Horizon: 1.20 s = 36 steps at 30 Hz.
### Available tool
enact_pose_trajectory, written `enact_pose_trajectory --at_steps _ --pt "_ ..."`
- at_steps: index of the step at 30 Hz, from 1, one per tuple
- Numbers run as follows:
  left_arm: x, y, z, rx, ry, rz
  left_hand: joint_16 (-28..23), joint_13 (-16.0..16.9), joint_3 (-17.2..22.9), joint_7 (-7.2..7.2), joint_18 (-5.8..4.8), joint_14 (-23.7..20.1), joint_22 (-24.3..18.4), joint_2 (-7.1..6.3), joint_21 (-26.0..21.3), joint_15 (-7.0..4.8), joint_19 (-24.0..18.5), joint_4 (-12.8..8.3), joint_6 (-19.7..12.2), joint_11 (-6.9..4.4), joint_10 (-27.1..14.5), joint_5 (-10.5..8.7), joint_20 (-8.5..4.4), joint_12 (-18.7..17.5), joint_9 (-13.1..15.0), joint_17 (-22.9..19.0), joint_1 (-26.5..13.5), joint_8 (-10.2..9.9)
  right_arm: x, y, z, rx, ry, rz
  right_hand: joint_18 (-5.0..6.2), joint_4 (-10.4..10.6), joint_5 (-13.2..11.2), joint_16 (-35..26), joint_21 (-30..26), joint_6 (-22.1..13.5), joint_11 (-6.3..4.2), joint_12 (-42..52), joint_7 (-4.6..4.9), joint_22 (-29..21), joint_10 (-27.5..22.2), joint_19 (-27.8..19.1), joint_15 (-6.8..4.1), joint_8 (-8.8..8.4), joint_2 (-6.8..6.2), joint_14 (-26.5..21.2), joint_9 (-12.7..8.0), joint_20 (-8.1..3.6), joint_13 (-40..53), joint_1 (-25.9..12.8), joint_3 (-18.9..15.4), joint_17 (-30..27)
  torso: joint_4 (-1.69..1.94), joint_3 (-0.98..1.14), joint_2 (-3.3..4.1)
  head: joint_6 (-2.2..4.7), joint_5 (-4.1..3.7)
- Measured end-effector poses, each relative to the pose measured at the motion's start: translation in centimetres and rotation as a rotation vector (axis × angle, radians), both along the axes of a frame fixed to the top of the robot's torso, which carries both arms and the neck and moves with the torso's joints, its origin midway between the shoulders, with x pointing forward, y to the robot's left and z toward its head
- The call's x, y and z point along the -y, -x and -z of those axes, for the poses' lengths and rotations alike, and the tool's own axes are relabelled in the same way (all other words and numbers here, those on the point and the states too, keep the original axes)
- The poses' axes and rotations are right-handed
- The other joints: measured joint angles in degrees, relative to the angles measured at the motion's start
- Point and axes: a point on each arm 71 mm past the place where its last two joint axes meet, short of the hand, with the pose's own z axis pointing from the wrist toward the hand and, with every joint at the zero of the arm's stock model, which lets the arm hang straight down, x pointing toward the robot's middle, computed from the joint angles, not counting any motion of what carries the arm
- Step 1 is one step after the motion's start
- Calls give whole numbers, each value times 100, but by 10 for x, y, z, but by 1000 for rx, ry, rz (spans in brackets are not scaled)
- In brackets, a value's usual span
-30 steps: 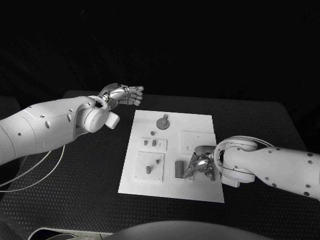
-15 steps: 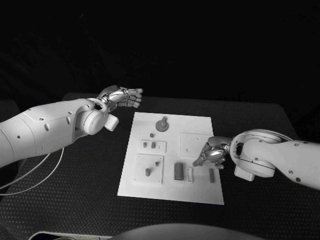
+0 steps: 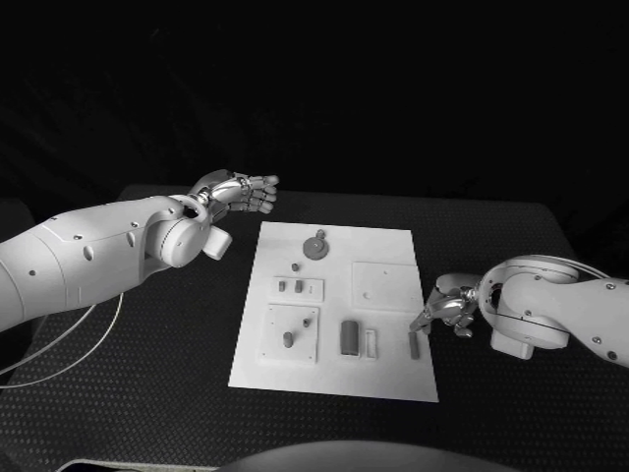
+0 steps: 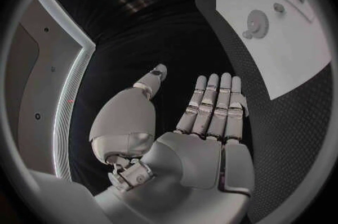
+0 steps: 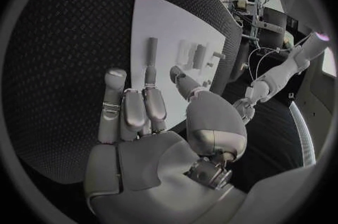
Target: Assemble the parts on the task board
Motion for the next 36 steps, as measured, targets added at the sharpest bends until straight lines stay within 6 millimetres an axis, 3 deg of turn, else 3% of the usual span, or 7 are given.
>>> enact_pose_trajectory --at_steps 7,15,27,35,36 --pt "0 0 0 0 0 1 0 0 -10 0 0 0 -5 0 0 0 0 -10 0 0 0 0 0 0 0 0 0 0 3 7 14 -19 43 -2 1 -16 0 0 0 0 0 -1 0 0 0 7 7 0 29 8 7 8 0 -45 -16 -4 -4 -1 -1 -3 -20" --pt "2 1 0 -2 3 8 0 -5 -16 0 0 0 -4 0 0 0 0 -16 0 0 0 0 0 0 0 5 0 10 -5 12 31 -32 67 -22 1 2 0 0 0 19 0 -2 -20 -1 0 7 8 1 -35 8 6 9 0 -149 -34 -4 5 -2 -1 4 -50" --pt "1 1 0 -2 3 8 0 -10 -16 0 0 0 -9 0 0 0 0 -16 0 0 0 0 0 0 0 4 0 24 -16 9 34 1 75 -43 1 32 0 0 0 46 -12 -2 -30 -1 65 5 10 15 -57 8 15 9 0 -171 -30 -44 14 -4 2 -31 -32" --pt "2 1 0 -3 4 10 0 -15 -16 4 0 0 -9 0 0 0 0 -15 -4 0 0 0 0 0 0 9 0 24 -32 7 37 39 90 -87 0 -247 0 0 21 47 -11 -11 -11 -2 44 -26 13 22 240 5 19 -2 0 127 136 -67 14 -7 -2 -42 -32" --pt "2 1 0 -3 4 10 0 -15 -16 4 0 0 -9 0 0 0 0 -15 -4 0 0 0 0 0 0 9 0 23 -34 7 38 44 94 -94 -1 -280 0 0 21 47 -10 -29 -11 -2 44 -27 14 114 277 5 19 -2 0 164 168 -67 14 -8 -2 -44 -32"
